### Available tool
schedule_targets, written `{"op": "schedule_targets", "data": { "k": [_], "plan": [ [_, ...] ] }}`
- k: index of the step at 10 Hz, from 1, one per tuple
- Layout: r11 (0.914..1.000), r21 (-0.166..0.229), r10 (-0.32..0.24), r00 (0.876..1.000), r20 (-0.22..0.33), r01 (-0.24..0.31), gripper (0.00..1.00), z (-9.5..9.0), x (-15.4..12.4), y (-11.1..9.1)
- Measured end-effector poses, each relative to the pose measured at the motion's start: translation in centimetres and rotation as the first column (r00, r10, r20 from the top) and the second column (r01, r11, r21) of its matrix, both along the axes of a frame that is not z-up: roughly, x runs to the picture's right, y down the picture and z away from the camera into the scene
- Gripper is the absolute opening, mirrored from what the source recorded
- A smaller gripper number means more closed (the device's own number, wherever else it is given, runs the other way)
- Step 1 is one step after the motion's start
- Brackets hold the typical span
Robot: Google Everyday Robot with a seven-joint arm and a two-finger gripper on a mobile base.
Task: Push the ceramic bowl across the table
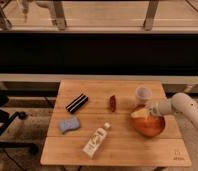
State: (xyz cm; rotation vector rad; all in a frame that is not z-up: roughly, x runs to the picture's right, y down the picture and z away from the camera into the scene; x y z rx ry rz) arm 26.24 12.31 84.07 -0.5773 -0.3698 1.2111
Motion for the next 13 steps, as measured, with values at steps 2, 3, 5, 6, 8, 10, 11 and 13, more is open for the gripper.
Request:
{"op": "schedule_targets", "data": {
  "k": [2,3,5,6,8,10,11,13],
  "plan": [
    [1.0000,0.001,-0.006,1.000,0.007,0.006,0.41,0.4,-2.3,-0.5],
    [1.0000,0.003,-0.004,1.000,0.006,0.004,0.32,0.5,-2.6,-0.7],
    [0.9999,0.004,-0.013,1.000,0.011,0.013,0.10,0.6,-2.6,-1.2],
    [0.9999,0.003,-0.016,1.000,0.012,0.016,0.05,0.6,-2.7,-1.2],
    [0.9996,-0.001,-0.026,0.999,0.017,0.026,0.02,0.7,-4.8,-1.5],
    [0.9991,0.003,-0.042,0.999,0.025,0.042,0.02,1.0,-6.4,-2.3],
    [0.9990,0.003,-0.044,0.999,0.024,0.044,0.02,0.9,-6.4,-2.5],
    [0.9989,-0.001,-0.047,0.998,0.029,0.047,0.05,1.1,-6.5,-2.7]
  ]
}}
